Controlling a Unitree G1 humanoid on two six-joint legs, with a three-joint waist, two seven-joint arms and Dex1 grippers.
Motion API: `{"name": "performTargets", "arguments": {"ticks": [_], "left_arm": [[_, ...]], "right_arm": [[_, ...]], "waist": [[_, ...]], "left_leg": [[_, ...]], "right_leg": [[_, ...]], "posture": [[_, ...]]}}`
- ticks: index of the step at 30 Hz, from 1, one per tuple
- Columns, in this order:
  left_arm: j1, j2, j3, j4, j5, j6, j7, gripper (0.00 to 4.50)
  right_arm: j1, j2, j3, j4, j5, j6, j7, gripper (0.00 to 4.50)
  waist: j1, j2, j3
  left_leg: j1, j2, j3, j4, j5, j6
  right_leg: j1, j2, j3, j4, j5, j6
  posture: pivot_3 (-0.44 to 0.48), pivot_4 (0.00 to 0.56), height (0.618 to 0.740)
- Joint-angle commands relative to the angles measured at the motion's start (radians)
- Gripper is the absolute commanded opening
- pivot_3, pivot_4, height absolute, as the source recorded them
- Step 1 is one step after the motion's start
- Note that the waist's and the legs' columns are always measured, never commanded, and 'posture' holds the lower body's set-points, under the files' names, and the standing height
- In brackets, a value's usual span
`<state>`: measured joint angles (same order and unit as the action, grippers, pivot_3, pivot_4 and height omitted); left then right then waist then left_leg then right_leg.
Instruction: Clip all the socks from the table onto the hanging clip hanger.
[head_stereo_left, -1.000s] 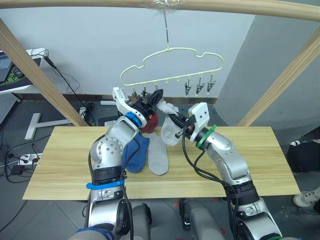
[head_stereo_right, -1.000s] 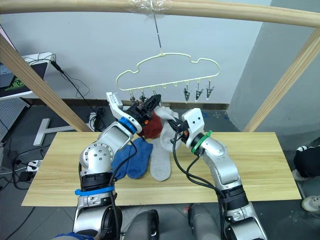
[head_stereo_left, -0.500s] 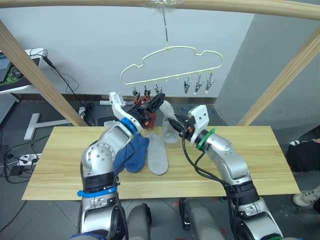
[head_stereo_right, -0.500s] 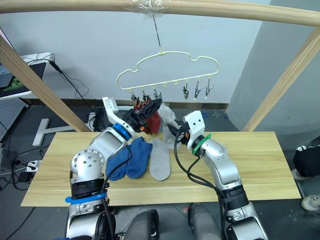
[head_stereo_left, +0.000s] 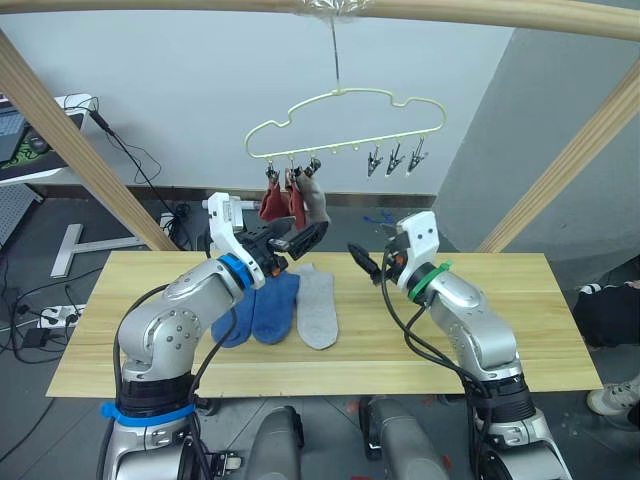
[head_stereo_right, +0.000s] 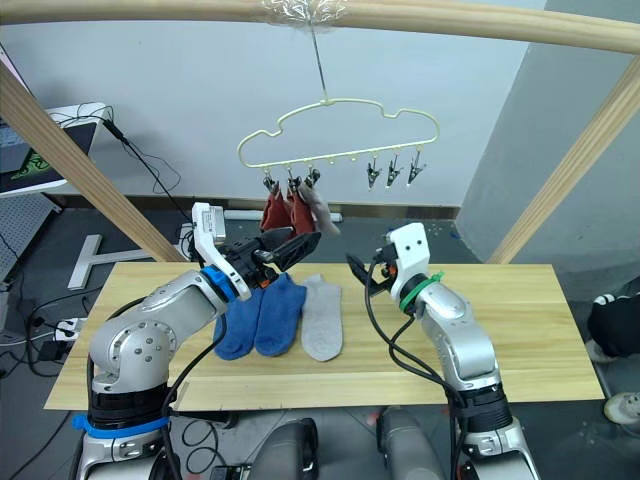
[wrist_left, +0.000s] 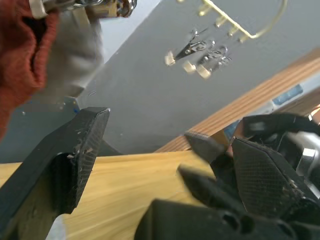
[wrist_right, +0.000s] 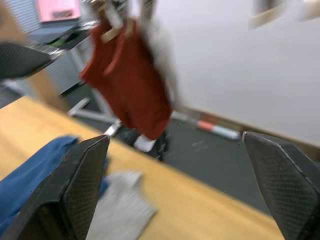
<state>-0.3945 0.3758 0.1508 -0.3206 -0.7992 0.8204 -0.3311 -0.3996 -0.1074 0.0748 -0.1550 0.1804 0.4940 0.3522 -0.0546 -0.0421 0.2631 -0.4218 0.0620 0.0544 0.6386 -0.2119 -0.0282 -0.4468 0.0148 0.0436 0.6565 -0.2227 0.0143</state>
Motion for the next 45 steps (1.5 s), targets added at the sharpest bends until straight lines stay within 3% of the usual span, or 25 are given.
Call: {"name": "performTargets", "arguments": {"ticks": [1, 3, 12, 44, 45], "left_arm": [[0.018, 0.073, -0.047, -0.086, 0.078, -0.092, -0.103, 4.5], [0.02, 0.095, -0.055, -0.083, 0.091, -0.113, -0.138, 4.5], [-0.001, 0.098, -0.071, -0.058, 0.133, -0.171, -0.202, 4.5], [-0.019, 0.081, -0.059, -0.078, 0.14, -0.171, -0.18, 4.5], [-0.021, 0.08, -0.059, -0.08, 0.138, -0.169, -0.179, 4.5]], "right_arm": [[-0.08, 0.012, -0.058, -0.061, -0.006, -0.017, -0.083, 3.84], [-0.121, 0.019, -0.059, -0.051, -0.015, -0.019, -0.111, 3.17], [-0.198, 0.05, -0.065, 0.05, -0.034, -0.085, -0.167, 3.17], [-0.306, 0.081, -0.067, 0.247, -0.037, -0.196, -0.179, 3.17], [-0.31, 0.083, -0.069, 0.252, -0.035, -0.2, -0.18, 2.98]], "waist": [[-0.002, 0.0, 0.0], [-0.002, 0.0, 0.0], [0.001, 0.0, 0.0], [0.006, 0.0, 0.0], [0.006, 0.0, 0.0]], "left_leg": [[-0.001, 0.0, 0.0, -0.001, 0.0, 0.0], [-0.002, 0.0, 0.0, -0.002, 0.0, 0.0], [-0.01, 0.001, 0.0, -0.004, 0.0, 0.0], [-0.01, 0.0, 0.0, -0.002, 0.0, 0.0], [-0.01, 0.0, 0.0, -0.002, 0.0, 0.0]], "right_leg": [[-0.002, 0.0, 0.001, 0.0, 0.0, 0.0], [-0.005, 0.0, 0.002, 0.001, 0.0, 0.0], [-0.011, 0.0, 0.0, -0.001, 0.0, 0.0], [-0.01, 0.0, -0.001, 0.001, 0.0, 0.0], [-0.01, 0.0, -0.001, 0.001, 0.0, 0.0]], "posture": [[-0.028, 0.266, 0.74], [-0.028, 0.266, 0.74], [-0.026, 0.26, 0.74], [0.01, 0.243, 0.74], [0.01, 0.243, 0.74]]}}
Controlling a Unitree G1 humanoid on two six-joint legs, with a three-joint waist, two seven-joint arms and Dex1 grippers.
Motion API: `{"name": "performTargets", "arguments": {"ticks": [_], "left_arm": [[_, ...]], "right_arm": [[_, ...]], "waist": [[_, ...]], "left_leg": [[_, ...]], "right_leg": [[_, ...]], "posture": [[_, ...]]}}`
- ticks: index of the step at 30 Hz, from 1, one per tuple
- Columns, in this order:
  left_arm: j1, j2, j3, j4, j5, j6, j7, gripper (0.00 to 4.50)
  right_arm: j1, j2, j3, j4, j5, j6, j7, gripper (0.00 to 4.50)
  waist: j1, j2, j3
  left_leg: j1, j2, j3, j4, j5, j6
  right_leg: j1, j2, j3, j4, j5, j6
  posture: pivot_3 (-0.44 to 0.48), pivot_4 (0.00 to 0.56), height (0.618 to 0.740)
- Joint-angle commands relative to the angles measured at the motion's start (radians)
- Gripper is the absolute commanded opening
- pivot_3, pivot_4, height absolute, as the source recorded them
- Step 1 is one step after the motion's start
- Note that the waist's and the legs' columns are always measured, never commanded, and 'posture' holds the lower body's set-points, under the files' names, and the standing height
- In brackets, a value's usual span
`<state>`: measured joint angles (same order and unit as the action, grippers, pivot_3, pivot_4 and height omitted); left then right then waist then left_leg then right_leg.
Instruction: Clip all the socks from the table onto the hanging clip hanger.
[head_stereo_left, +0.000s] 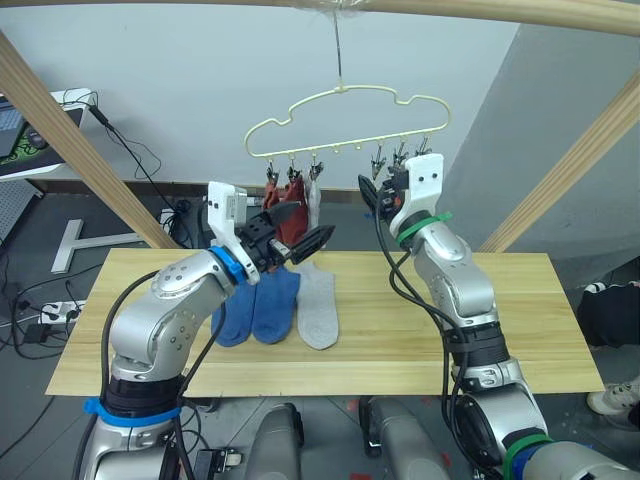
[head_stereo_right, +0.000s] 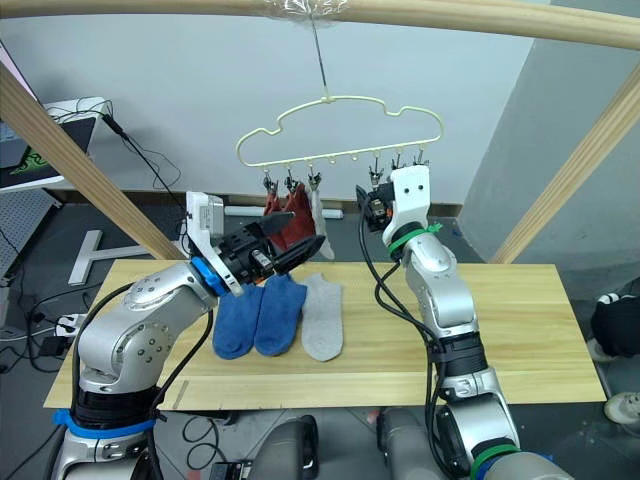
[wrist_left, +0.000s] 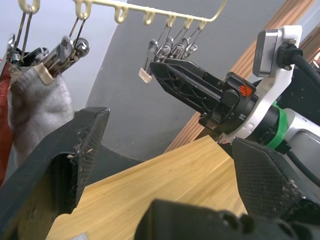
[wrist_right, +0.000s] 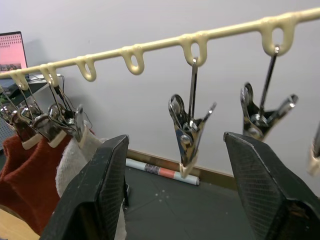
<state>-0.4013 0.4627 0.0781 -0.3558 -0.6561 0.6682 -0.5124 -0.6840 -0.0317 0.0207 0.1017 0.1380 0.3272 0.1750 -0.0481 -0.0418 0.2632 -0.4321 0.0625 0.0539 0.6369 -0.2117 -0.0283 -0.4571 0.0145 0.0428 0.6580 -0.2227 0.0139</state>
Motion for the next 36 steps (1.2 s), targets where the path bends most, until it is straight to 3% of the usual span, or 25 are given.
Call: {"name": "performTargets", "arguments": {"ticks": [1, 3, 21, 36], "left_arm": [[-0.015, -0.007, 0.014, -0.045, -0.006, -0.016, 0.003, 4.5], [-0.019, -0.008, 0.015, -0.04, -0.005, -0.016, 0.003, 4.5], [-0.027, -0.019, 0.021, -0.039, -0.005, -0.015, 0.013, 4.5], [-0.13, 0.027, -0.013, -0.019, 0.05, -0.082, -0.098, 4.5]], "right_arm": [[-0.028, 0.008, -0.016, 0.0, 0.008, -0.036, -0.003, 2.78], [-0.034, 0.008, -0.015, 0.009, 0.006, -0.041, -0.003, 2.27], [-0.071, 0.011, -0.027, 0.066, 0.004, -0.054, -0.024, 2.27], [-0.141, 0.028, -0.029, 0.147, 0.018, -0.097, 0.024, 2.27]], "waist": [[0.0, 0.0, 0.0], [0.0, 0.0, 0.0], [0.001, 0.0, 0.0], [0.002, 0.0, 0.0]], "left_leg": [[0.0, 0.0, 0.0, 0.0, 0.0, 0.0], [0.0, 0.0, 0.0, 0.0, 0.0, 0.0], [0.0, 0.0, 0.0, 0.006, 0.0, 0.0], [0.0, 0.0, 0.0, 0.006, 0.0, 0.0]], "right_leg": [[0.0, 0.0, 0.0, 0.0, 0.0, 0.0], [0.0, 0.0, 0.0, 0.0, 0.0, 0.0], [0.0, 0.0, 0.0, 0.005, 0.0, 0.0], [0.0, 0.001, 0.0, 0.005, 0.0, 0.0]], "posture": [[0.01, 0.243, 0.74], [0.014, 0.244, 0.74], [0.013, 0.24, 0.74], [0.019, 0.241, 0.74]]}}
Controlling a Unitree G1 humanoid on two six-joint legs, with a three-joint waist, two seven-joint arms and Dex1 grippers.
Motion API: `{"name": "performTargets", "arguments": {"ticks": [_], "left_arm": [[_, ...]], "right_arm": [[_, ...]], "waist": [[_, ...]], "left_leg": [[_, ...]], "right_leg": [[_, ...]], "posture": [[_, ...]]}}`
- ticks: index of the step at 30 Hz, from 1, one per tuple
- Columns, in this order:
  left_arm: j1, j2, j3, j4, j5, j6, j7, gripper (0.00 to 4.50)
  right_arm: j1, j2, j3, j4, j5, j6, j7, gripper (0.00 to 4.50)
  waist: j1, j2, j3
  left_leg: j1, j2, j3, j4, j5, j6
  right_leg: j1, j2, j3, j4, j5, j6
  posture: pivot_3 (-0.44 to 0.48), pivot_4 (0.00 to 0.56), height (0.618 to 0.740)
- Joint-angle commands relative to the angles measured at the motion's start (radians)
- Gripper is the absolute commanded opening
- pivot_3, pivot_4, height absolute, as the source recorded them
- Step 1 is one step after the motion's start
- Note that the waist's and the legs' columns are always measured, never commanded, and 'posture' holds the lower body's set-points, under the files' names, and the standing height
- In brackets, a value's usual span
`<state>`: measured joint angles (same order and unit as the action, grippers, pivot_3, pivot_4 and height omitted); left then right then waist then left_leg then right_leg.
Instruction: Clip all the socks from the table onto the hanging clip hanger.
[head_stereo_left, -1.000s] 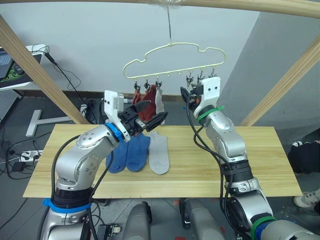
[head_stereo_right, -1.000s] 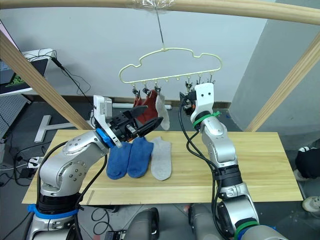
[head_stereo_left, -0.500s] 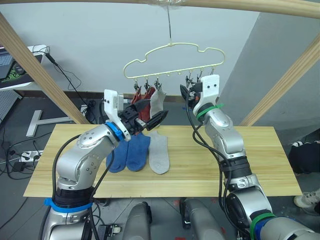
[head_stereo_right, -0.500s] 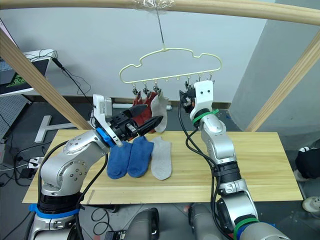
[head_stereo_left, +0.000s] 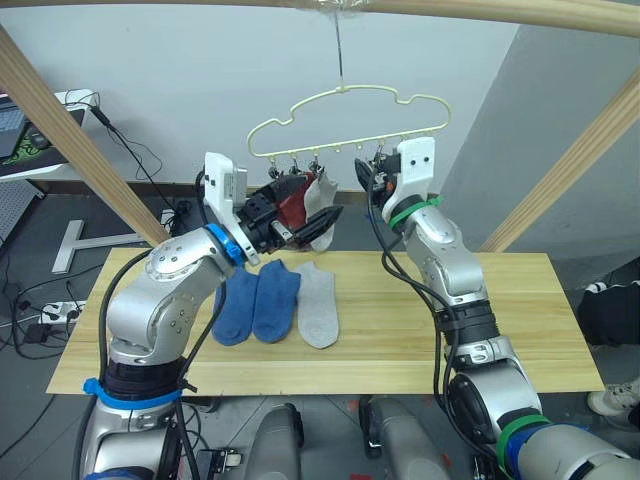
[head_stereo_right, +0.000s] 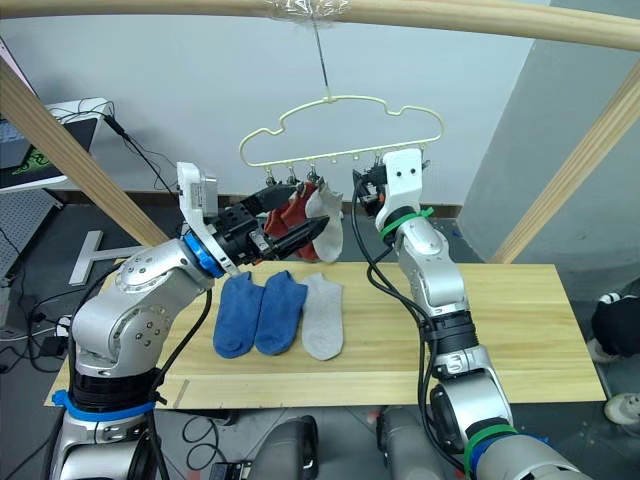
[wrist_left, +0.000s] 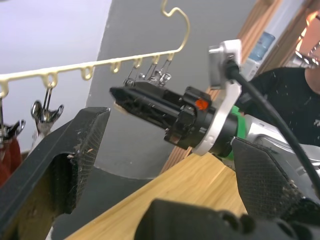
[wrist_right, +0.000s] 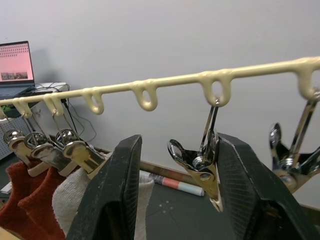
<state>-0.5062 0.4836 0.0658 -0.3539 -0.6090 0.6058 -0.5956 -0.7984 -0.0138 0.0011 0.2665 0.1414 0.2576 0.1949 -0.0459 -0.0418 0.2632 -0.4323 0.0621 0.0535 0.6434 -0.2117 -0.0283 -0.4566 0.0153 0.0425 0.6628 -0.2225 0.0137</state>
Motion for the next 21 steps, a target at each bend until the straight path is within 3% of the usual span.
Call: {"name": "performTargets", "arguments": {"ticks": [1, 21], "left_arm": [[-0.031, 0.006, 0.002, -0.019, 0.001, -0.018, -0.017, 4.5], [-0.05, 0.0, 0.003, -0.016, 0.009, -0.023, -0.028, 4.5]], "right_arm": [[-0.027, 0.013, -0.008, -0.018, 0.014, -0.028, 0.003, 2.27], [-0.067, 0.027, -0.022, 0.044, 0.007, -0.075, -0.01, 2.27]], "waist": [[0.0, 0.0, 0.0], [0.004, 0.0, 0.0]], "left_leg": [[0.0, 0.0, 0.0, 0.0, 0.0, 0.0], [0.0, 0.0, 0.0, 0.0, 0.0, 0.0]], "right_leg": [[0.0, 0.0, 0.0, 0.0, 0.0, 0.0], [0.0, 0.0, 0.0, 0.0, 0.0, 0.0]], "posture": [[0.019, 0.241, 0.74], [0.025, 0.247, 0.74]]}}
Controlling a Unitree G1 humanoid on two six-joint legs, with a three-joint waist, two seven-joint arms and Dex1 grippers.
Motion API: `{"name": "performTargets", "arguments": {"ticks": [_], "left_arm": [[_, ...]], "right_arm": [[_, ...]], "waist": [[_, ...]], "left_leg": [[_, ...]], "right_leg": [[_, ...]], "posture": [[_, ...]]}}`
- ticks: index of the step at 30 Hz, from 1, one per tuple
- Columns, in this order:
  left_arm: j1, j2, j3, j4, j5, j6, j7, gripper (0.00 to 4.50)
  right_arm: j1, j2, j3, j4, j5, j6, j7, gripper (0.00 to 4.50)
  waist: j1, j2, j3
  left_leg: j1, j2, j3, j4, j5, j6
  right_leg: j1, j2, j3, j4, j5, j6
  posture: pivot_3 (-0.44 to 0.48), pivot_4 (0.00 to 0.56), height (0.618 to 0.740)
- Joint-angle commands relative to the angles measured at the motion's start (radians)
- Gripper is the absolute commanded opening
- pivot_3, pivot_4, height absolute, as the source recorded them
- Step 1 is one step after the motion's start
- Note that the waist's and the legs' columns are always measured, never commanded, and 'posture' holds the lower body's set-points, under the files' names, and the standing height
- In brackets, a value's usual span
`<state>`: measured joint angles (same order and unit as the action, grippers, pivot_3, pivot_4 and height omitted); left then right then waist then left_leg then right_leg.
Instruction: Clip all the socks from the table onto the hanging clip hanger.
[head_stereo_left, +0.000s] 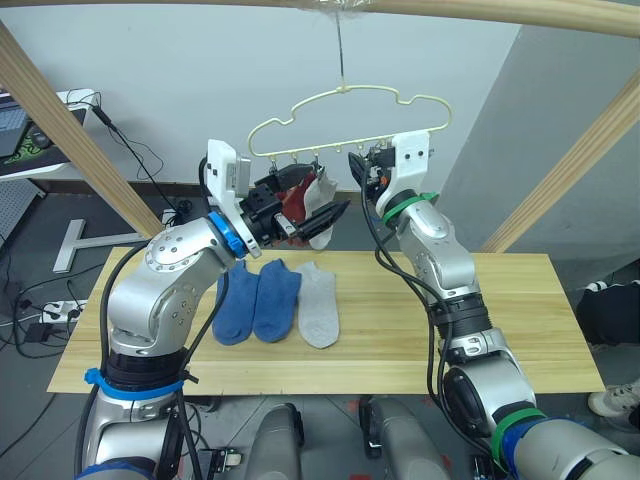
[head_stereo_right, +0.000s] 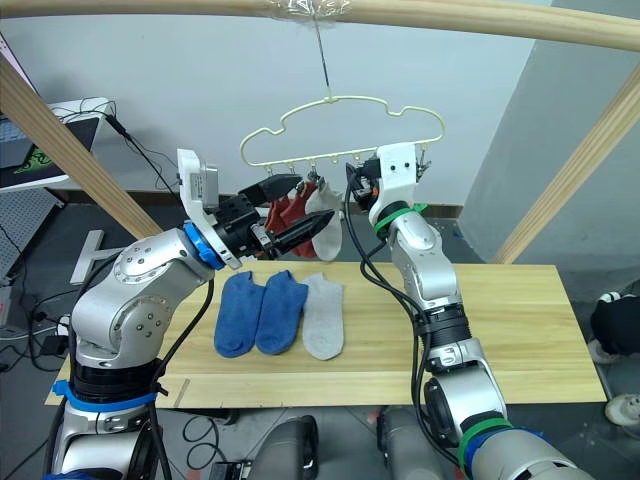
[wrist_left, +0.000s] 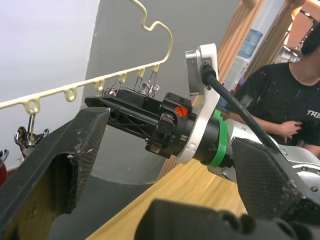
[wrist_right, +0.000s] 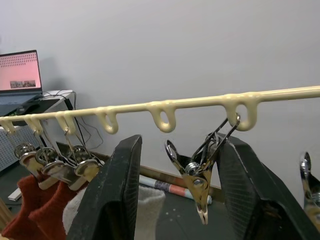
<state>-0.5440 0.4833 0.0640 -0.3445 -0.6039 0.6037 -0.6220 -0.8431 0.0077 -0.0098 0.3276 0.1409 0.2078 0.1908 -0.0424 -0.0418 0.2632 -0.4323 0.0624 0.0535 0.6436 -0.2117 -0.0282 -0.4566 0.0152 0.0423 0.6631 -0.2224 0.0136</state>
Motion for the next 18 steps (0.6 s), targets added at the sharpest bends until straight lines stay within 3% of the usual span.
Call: {"name": "performTargets", "arguments": {"ticks": [1, 13, 16, 18], "left_arm": [[-0.013, 0.0, 0.005, -0.024, 0.004, -0.02, -0.001, 4.5], [-0.021, -0.005, 0.005, -0.02, 0.006, -0.022, 0.002, 4.5], [-0.02, -0.009, 0.003, -0.021, 0.011, -0.025, 0.006, 4.5], [-0.018, -0.012, 0.004, -0.024, 0.011, -0.024, 0.009, 4.5]], "right_arm": [[-0.023, 0.005, -0.012, -0.014, 0.007, -0.026, -0.007, 2.27], [-0.027, 0.005, -0.018, -0.003, 0.009, -0.038, -0.008, 2.27], [-0.026, 0.005, -0.021, -0.002, 0.008, -0.039, -0.013, 1.72], [-0.026, 0.005, -0.021, -0.004, 0.007, -0.039, -0.016, 1.04]], "waist": [[0.001, 0.0, 0.0], [0.003, 0.0, 0.0], [0.003, 0.0, 0.0], [0.003, 0.0, 0.0]], "left_leg": [[0.0, 0.0, 0.0, 0.0, 0.0, 0.0], [0.0, 0.0, 0.0, 0.0, 0.0, 0.0], [0.0, 0.0, 0.0, 0.0, 0.0, 0.0], [0.0, 0.0, 0.0, 0.0, 0.0, 0.0]], "right_leg": [[0.0, 0.0, 0.0, 0.0, 0.0, 0.0], [0.0, 0.0, 0.0, 0.0, 0.0, 0.0], [0.0, 0.0, 0.0, 0.0, 0.0, 0.0], [0.0, 0.0, 0.0, 0.0, 0.0, 0.0]], "posture": [[0.025, 0.247, 0.74], [0.024, 0.254, 0.74], [0.025, 0.255, 0.74], [0.026, 0.256, 0.74]]}}
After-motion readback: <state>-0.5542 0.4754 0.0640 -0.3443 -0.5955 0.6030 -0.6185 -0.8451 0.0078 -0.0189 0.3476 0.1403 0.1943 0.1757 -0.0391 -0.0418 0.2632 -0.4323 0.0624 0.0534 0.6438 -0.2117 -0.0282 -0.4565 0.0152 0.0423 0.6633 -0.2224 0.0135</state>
